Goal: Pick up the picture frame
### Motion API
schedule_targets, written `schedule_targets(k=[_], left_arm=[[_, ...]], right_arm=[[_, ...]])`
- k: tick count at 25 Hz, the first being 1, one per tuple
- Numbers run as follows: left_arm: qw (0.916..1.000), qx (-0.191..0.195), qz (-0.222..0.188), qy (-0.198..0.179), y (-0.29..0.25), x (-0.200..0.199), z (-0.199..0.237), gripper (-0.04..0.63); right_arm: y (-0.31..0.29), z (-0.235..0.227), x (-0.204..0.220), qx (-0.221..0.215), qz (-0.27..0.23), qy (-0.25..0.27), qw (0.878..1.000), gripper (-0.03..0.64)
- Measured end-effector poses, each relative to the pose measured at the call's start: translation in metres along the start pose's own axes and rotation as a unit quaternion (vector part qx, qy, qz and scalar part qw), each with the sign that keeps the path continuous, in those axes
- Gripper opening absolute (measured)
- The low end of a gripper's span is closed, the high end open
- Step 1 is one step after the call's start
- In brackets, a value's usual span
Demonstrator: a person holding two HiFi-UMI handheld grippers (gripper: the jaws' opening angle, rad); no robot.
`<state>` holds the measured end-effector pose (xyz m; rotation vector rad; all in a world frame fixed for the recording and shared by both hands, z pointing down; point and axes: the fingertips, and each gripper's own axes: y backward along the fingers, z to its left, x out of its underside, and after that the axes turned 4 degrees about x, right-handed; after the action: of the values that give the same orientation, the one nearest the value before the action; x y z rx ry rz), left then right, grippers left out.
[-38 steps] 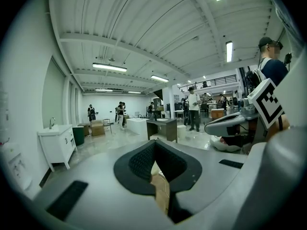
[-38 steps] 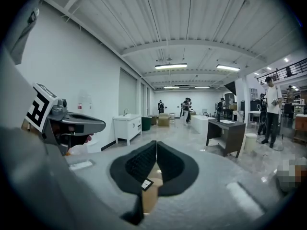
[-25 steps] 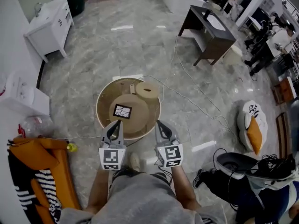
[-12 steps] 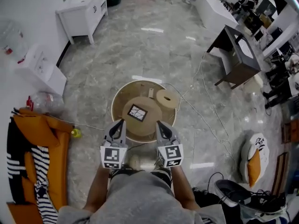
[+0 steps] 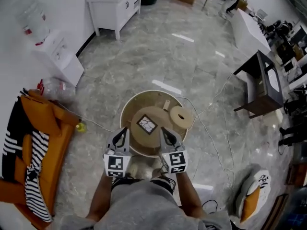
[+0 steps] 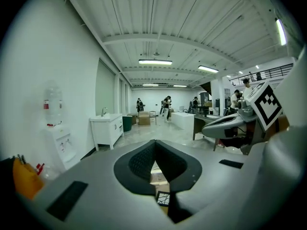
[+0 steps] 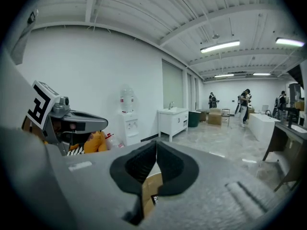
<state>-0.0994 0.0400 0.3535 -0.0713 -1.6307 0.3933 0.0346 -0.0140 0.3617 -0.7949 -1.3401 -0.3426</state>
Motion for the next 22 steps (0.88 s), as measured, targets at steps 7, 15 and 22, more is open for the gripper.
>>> schedule_targets(k=[7, 15, 22], left_arm=[[0.9986, -0.032, 0.036, 0.022, -0.053, 0.016, 0.010, 0.017], [0.9962, -0.040, 0.064, 0.043, -0.111, 0.059, 0.019, 0.017], [0.9942, -0.044, 0.081, 0.055, -0.161, 0.115, 0.028, 0.017]], right_arm=[[-0.062, -0.034, 0.028, -0.054, 0.043, 0.006, 0.998, 0.002], [-0.124, -0.065, 0.074, -0.073, 0.079, 0.001, 0.994, 0.002], [-0.171, -0.071, 0.131, -0.099, 0.109, -0.002, 0.989, 0.002]])
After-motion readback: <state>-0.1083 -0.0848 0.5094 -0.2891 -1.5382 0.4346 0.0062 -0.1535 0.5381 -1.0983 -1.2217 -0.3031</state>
